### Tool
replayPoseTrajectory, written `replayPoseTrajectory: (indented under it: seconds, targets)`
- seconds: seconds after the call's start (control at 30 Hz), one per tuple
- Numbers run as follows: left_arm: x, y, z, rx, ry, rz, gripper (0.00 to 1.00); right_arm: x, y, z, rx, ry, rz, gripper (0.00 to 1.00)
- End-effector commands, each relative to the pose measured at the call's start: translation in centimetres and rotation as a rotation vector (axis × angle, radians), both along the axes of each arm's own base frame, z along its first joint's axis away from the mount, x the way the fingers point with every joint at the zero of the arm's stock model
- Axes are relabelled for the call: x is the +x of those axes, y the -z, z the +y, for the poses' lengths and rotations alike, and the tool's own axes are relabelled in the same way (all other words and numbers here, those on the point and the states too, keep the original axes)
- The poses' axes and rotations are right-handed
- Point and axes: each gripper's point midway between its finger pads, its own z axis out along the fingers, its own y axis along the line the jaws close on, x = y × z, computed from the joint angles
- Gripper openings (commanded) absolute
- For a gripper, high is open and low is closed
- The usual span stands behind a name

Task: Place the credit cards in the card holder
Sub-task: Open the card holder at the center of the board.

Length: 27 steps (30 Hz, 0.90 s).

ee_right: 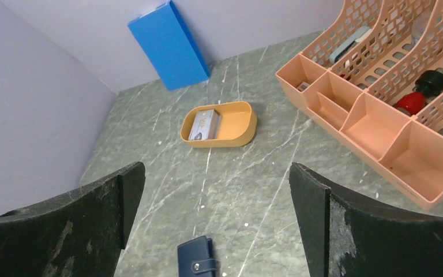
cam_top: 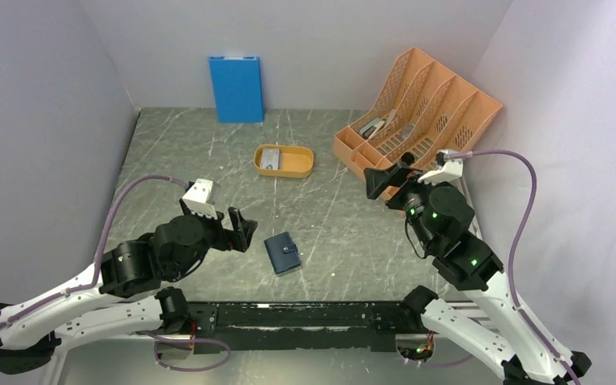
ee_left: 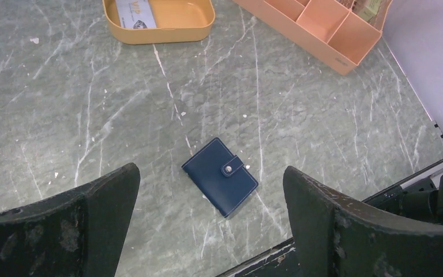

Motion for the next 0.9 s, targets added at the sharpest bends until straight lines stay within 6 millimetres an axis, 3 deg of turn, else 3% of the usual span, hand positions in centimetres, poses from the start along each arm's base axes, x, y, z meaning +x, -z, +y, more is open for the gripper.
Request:
replayPoseTrajectory:
  seconds: [0.0,0.2,0.37,0.47,0.57,0.7,0.87]
  targets:
    - [0.2,0.1,-0.1,-0.01,-0.017,-0.004,0.98,-0.1,-0.8,-0.1,-0.042,-0.013,-0.014,1.0]
    - [0.2,-0.1,0.3,-0.03,-0.029,-0.015,0.98,-1.3,-1.7,1.9,-0.01,-0.156,-0.074,1.0]
    - [0.2,0.0,1.1,-0.08,-0.059,-0.022,0.98,-1.5,-2.1,2.4,-0.014,-0.185,-0.072,1.0]
    - [0.1,0.5,1.3,-0.097,-0.075,-0.008,0.98,-1.4,-1.5,3.5,-0.05,-0.237,-0.032,1.0]
    - [-0.2,1.6,0.9,-0.087,-0.065,0.035,0.98,-1.6,0.1,5.1,-0.072,-0.313,0.022,1.0]
    - [-1.1,4.7,-0.5,-0.054,-0.024,0.14,0.98,-2.3,2.8,7.7,-0.049,-0.441,0.089,1.0]
    - [-2.6,8.5,-2.7,-0.076,0.034,0.277,0.98,-2.9,8.6,9.3,0.012,-0.452,0.235,1.0]
